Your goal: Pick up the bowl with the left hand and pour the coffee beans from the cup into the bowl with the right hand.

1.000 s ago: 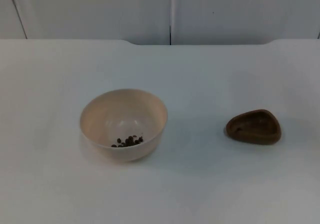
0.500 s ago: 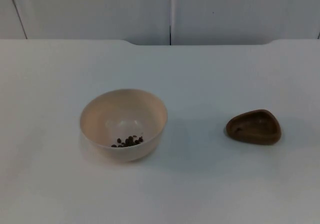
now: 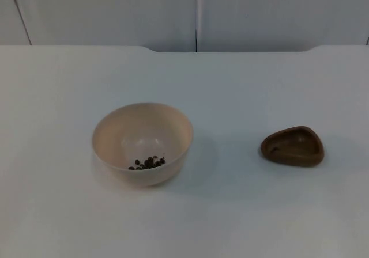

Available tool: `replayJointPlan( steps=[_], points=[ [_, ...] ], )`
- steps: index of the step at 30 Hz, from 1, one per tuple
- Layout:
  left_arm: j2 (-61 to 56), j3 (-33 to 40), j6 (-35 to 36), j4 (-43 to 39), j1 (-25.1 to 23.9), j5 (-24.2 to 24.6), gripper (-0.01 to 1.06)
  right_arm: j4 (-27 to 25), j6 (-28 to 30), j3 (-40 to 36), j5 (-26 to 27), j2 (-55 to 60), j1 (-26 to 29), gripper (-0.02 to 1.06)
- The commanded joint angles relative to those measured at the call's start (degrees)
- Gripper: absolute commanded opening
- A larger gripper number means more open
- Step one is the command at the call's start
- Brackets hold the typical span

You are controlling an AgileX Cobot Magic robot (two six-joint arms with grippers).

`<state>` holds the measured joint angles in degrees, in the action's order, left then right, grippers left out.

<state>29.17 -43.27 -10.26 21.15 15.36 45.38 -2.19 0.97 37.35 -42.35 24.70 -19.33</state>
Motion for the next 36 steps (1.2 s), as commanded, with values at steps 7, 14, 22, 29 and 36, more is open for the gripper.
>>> replayJointPlan(
  steps=[7,14,22,29,36],
  points=[
    [-8.13,0.31,-1.37,-2.49,-0.17,5.61,0.8,-8.72,7.69,-1.18,-6.83,-7.83,0.08,0.85],
    [-15.49,5.93,2.19,-6.77,-0.17,7.0,0.8,-9.89,7.69,-3.91,-11.3,-15.03,0.08,0.85],
    [-23.97,10.62,11.69,-17.98,-0.17,10.38,0.8,-9.98,7.69,-4.01,-16.42,-23.88,0.08,0.85],
    [-29.17,13.35,12.04,-18.74,-0.17,12.07,0.8,-9.86,7.69,-4.28,-20.81,-24.7,0.08,0.85],
    [-29.17,14.51,11.75,-19.43,-0.17,15.64,0.8,-9.51,7.69,-4.28,-21.41,-24.7,0.08,0.85]
  ],
)
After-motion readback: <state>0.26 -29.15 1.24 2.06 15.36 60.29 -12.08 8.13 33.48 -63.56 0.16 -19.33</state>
